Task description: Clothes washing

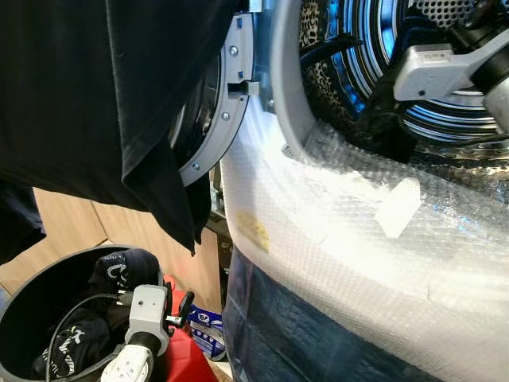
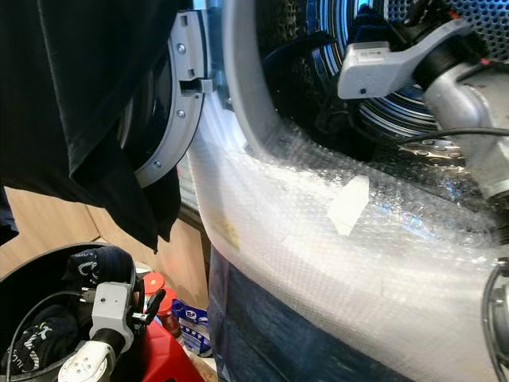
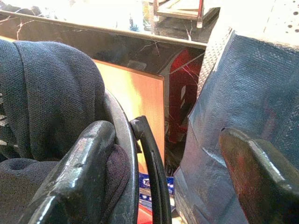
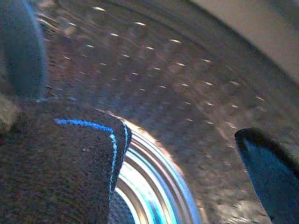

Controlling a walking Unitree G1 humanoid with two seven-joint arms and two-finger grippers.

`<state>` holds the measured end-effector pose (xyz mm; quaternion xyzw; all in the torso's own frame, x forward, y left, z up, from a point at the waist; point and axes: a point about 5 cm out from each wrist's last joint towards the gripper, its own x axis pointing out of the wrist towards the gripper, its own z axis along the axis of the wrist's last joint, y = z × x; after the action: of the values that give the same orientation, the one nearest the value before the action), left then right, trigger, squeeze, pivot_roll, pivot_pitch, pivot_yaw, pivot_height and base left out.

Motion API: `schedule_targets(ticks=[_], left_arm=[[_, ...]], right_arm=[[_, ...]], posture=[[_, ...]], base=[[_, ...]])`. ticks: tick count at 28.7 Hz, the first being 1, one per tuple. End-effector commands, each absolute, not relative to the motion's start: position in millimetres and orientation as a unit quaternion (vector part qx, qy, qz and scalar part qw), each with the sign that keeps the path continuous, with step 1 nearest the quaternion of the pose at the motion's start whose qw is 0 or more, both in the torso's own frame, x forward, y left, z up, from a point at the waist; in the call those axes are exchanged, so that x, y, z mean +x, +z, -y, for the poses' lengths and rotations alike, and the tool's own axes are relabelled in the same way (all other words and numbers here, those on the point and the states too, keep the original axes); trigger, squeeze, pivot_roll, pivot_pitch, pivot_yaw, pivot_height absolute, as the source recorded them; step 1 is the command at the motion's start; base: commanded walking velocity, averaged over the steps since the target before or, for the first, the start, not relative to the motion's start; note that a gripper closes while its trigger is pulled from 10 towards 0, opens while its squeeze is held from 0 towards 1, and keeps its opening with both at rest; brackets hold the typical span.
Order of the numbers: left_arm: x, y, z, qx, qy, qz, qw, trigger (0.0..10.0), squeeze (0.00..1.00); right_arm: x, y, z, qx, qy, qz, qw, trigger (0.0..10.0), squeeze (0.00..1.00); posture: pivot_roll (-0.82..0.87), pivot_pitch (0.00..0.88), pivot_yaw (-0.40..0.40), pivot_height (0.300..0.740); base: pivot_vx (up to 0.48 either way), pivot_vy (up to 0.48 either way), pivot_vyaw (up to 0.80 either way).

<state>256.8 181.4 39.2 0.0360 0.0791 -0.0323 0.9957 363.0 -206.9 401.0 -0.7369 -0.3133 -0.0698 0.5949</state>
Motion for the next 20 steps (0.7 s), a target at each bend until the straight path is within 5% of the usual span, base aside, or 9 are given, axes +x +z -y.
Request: schedule_targets(ticks=[1,8,11,14,18,19,20], left_arm=[[256,31,-173,0.034,-0.051,-0.102,0.993,10.0,0.0],[256,33,-178,0.036,-0.041,-0.099,0.994,10.0,0.0],[253,32,-179,0.038,-0.043,-0.102,0.993,10.0,0.0],[253,32,-178,0.039,-0.046,-0.104,0.993,10.0,0.0],[254,32,-177,0.038,-0.051,-0.104,0.993,10.0,0.0],[254,32,-177,0.038,-0.051,-0.104,0.992,10.0,0.0],[254,32,-177,0.038,-0.051,-0.104,0.992,10.0,0.0]], right_arm=[[365,406,200,-0.741,-0.07,0.33,0.581,10.0,0.0],[373,426,221,-0.716,-0.173,0.298,0.607,10.0,0.0],[369,436,226,-0.754,-0.222,0.288,0.547,10.0,0.0],[369,437,225,-0.755,-0.228,0.291,0.542,10.0,0.0],[374,431,221,-0.74,-0.204,0.295,0.569,10.0,0.0],[380,421,217,-0.72,-0.173,0.292,0.606,10.0,0.0],[380,421,217,-0.72,-0.173,0.292,0.606,10.0,0.0]], posture=[[0.05,0.0,-0.027,0.74],[0.07,0.0,-0.029,0.74],[0.07,0.0,-0.022,0.74],[0.07,0.0,-0.018,0.74],[0.06,0.0,-0.015,0.74],[0.06,0.0,-0.012,0.74],[0.06,0.0,-0.012,0.74]], base=[[0.0,0.0,0.0],[0.0,0.0,0.0],[0.0,0.0,0.0],[0.0,0.0,0.0],[0.0,0.0,0.0],[0.0,0.0,0.0],[0.0,0.0,0.0]])
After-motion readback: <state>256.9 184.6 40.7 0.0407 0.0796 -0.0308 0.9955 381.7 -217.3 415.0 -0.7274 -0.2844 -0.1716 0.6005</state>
